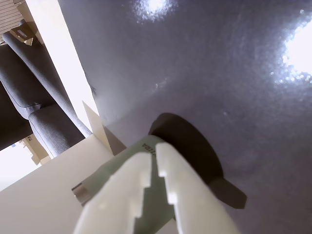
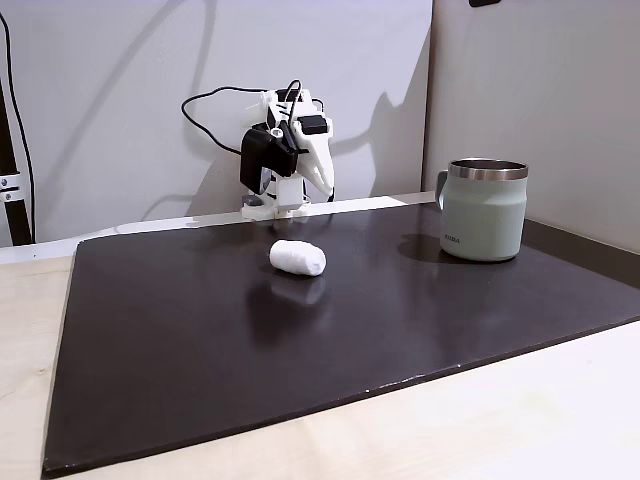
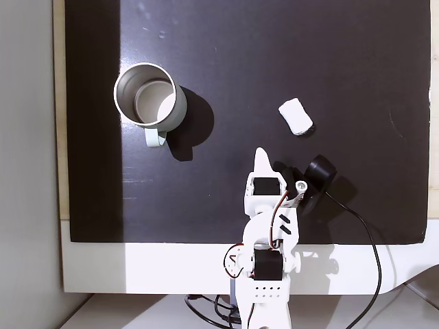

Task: Grasp a gauze and put it in the cup.

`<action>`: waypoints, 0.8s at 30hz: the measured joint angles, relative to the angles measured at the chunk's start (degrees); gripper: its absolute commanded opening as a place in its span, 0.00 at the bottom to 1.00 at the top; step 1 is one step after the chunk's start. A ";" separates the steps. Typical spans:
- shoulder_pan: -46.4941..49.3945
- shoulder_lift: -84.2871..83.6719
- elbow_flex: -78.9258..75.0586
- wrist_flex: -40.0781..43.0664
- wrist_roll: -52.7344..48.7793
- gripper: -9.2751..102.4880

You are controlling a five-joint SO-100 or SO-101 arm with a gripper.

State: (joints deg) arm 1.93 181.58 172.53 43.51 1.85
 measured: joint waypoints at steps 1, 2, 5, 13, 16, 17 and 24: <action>0.00 0.00 0.00 0.00 0.00 0.08; -0.09 0.00 0.00 0.00 -0.18 0.08; -3.16 0.00 0.00 0.00 -0.44 0.08; -4.31 0.00 0.00 0.00 -1.05 0.08; -3.43 0.00 0.00 0.00 -1.05 0.08; -3.69 0.00 0.00 0.00 -1.05 0.08; -3.60 0.00 0.00 0.00 0.09 0.08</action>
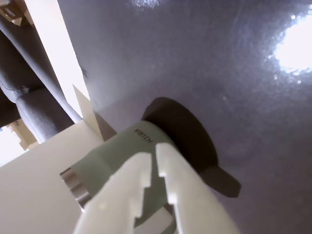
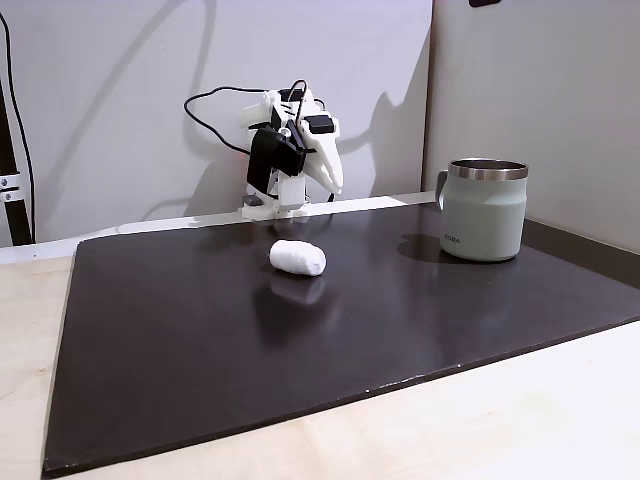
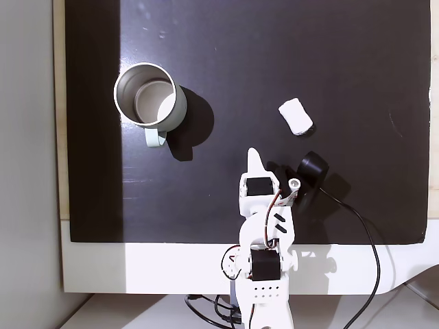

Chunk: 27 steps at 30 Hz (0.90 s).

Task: Grasp a gauze and put it in the cup.

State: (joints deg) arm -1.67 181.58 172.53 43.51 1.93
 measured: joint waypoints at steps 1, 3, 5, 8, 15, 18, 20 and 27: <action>0.00 0.00 0.00 0.00 0.70 0.08; 1.58 0.00 -0.18 0.79 2.29 0.08; 3.08 0.00 -1.14 2.02 3.96 0.09; 4.57 -1.58 -4.22 3.60 6.77 0.09; 9.93 -23.20 -21.45 5.36 17.14 0.13; 11.51 -35.07 -30.23 7.12 21.71 0.21; 13.36 -41.48 -35.07 8.35 24.43 0.26; 16.00 -60.64 -50.19 15.38 32.43 0.32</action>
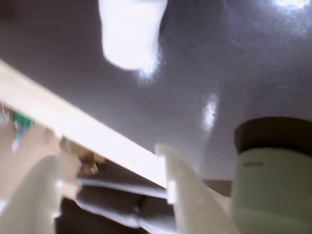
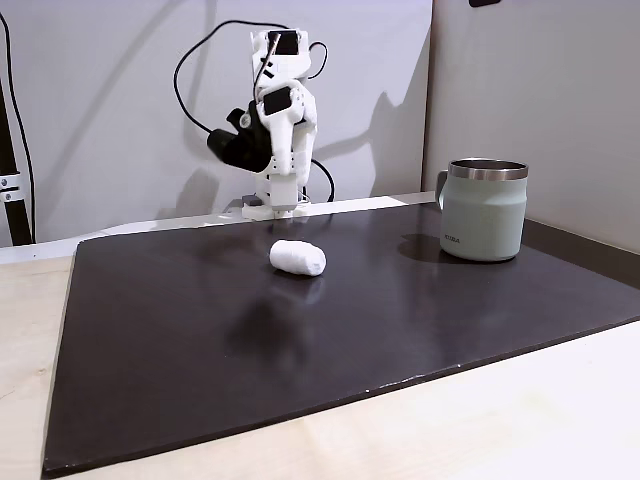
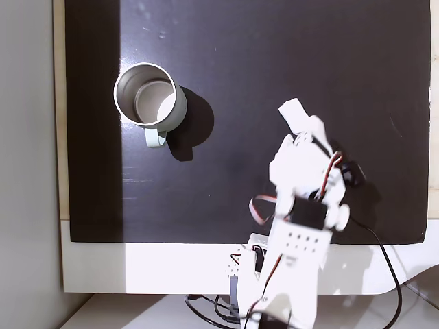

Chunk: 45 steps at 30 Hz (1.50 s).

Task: Grasp a gauze and put it in the cup.

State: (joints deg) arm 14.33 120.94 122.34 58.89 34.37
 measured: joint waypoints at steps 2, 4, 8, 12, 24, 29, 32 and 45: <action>0.44 -5.45 -3.34 1.58 1.23 0.34; 0.53 -10.90 -6.59 2.99 1.76 0.36; 0.26 -21.01 -12.39 4.31 1.67 0.38; 0.53 -27.25 -16.70 4.66 0.79 0.39; -0.18 -42.01 -23.82 4.04 0.18 0.38; -0.26 -46.23 -25.40 2.99 0.09 0.33; -0.26 -47.46 -25.84 2.29 -0.53 0.26; 0.26 -47.64 -28.39 4.04 -1.76 0.09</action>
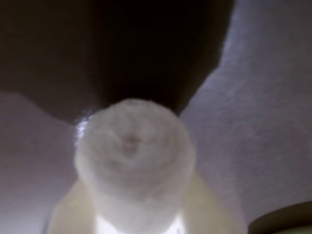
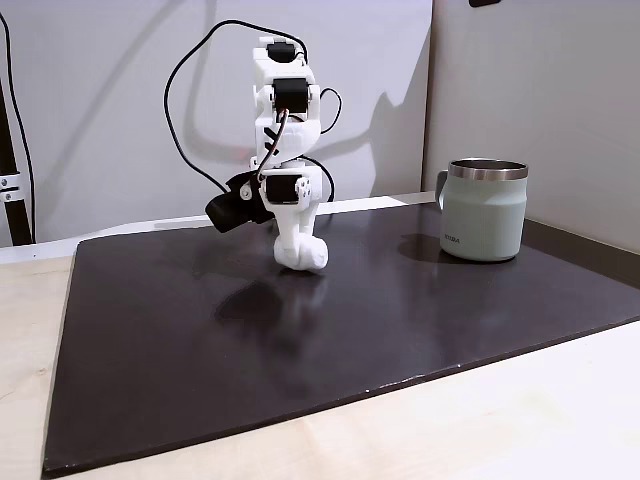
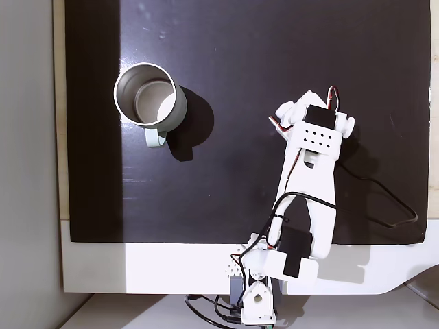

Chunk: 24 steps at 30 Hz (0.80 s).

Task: Grasp a gauze and put it in the cup.

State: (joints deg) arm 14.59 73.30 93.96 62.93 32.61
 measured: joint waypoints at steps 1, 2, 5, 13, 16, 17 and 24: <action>0.00 0.09 0.00 0.44 0.00 0.09; 0.00 0.70 0.00 0.88 0.00 0.09; 0.09 4.13 -1.05 3.52 -0.35 0.09; -7.21 12.83 -12.66 16.79 -2.11 0.09; -11.69 13.80 -19.51 21.36 -3.08 0.09; -13.27 13.80 -21.97 22.68 -3.25 0.08; -24.08 8.96 -39.90 30.06 -5.71 0.08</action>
State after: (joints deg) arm -9.49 82.27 54.05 92.99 26.89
